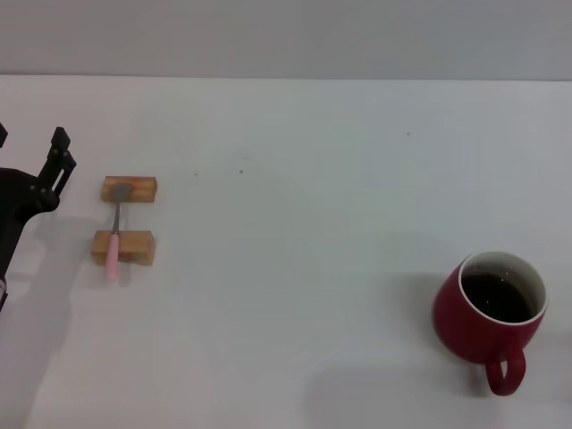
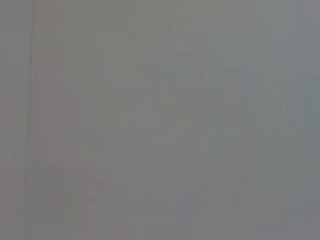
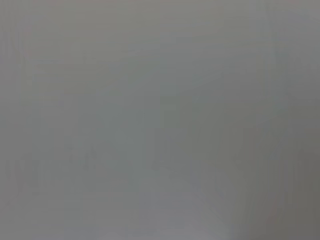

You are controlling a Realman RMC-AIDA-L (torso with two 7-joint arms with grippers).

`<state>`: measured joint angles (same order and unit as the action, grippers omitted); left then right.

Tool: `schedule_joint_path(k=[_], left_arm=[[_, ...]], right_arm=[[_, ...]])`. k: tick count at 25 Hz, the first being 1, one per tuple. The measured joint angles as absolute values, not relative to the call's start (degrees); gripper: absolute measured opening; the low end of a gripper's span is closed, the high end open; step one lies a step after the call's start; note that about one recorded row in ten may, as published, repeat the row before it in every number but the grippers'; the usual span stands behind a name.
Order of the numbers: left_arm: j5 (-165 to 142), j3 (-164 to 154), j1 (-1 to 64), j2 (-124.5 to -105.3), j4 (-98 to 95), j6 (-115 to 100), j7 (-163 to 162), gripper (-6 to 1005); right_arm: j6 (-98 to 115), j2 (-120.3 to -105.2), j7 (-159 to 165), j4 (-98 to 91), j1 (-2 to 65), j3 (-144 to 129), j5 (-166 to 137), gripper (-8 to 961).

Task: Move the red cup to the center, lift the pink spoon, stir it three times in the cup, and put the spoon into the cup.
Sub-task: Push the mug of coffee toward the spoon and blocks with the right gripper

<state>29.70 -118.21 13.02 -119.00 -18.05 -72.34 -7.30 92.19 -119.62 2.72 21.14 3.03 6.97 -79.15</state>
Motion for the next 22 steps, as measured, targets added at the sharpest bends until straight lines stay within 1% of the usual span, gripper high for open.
schedule_joint_path(k=[7,13,15,22], left_arm=[[29.81,-118.21,13.10,-119.00,-18.01,-72.33,-7.30,783],[29.81,-118.21,13.10,-119.00,-18.10,-72.33,-7.30,783],[29.77,-118.21,13.10,-119.00,-18.17,-72.33,-7.29,783],[29.71,-118.21,13.36,-119.00,-18.17,-72.33,-7.30,783]], right_arm=[[89.72,-119.62,2.40,21.41,2.97,7.05,-78.65,677],[89.44,-119.57,2.55,21.31,3.35,6.42,-78.93,468],[89.42,-119.56,2.56,21.32,3.45,6.01,-78.98,229],[88.62,-119.50,2.70,21.52,4.25,3.71,-79.02,89]])
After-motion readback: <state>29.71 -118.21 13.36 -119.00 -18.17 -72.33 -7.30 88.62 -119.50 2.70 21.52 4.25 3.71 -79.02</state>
